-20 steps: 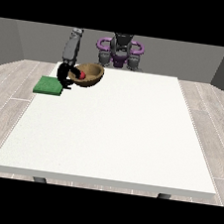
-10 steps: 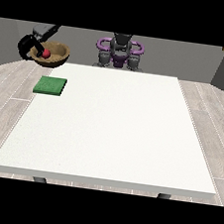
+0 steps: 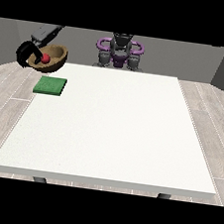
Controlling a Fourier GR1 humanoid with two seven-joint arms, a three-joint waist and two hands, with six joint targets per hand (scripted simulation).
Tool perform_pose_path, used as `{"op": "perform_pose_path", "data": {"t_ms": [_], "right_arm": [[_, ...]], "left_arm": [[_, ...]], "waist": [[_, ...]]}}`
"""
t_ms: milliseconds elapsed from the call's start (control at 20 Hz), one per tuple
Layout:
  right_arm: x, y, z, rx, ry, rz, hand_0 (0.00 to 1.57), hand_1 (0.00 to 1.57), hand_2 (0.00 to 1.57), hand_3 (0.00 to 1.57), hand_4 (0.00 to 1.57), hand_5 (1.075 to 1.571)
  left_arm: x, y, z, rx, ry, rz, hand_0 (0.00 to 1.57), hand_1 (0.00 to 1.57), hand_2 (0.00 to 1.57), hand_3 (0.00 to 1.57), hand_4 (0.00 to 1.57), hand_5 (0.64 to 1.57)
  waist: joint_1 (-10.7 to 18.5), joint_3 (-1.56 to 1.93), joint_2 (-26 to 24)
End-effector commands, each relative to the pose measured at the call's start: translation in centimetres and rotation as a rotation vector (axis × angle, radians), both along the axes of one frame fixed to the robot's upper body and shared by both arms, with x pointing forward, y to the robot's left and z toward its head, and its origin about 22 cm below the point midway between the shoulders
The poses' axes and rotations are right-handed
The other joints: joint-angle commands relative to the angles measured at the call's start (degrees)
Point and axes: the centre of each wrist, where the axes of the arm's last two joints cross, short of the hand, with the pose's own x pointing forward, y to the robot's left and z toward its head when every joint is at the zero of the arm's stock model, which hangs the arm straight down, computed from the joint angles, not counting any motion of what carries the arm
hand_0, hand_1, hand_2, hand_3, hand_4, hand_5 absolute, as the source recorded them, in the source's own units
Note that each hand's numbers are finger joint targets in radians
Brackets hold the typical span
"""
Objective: Pick the cup and pour the ball into the bowl, then pick the bowl and place it on the pad
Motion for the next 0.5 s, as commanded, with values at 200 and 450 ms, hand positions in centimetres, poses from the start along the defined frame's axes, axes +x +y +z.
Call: {"op": "perform_pose_path", "data": {"t_ms": [200,450], "right_arm": [[1.2,1.9,-3.6,0.088,0.03,0.011,1.57,1.57,1.57,0.58,1.01,1.571],[2.3,1.3,-1.1,0.165,-0.025,-0.064,1.57,1.57,1.57,0.88,0.71,1.571]], "left_arm": [[-0.2,-0.1,-0.1,-0.003,0.029,0.015,0.0,0.0,0.0,0.0,1.2,1.555],[-0.9,1.8,1.2,0.008,-0.009,0.038,0.0,0.0,0.0,0.0,1.19,1.561]], "waist": [[0.1,0.06,-1.0],[-1.3,0.02,0.7]]}}
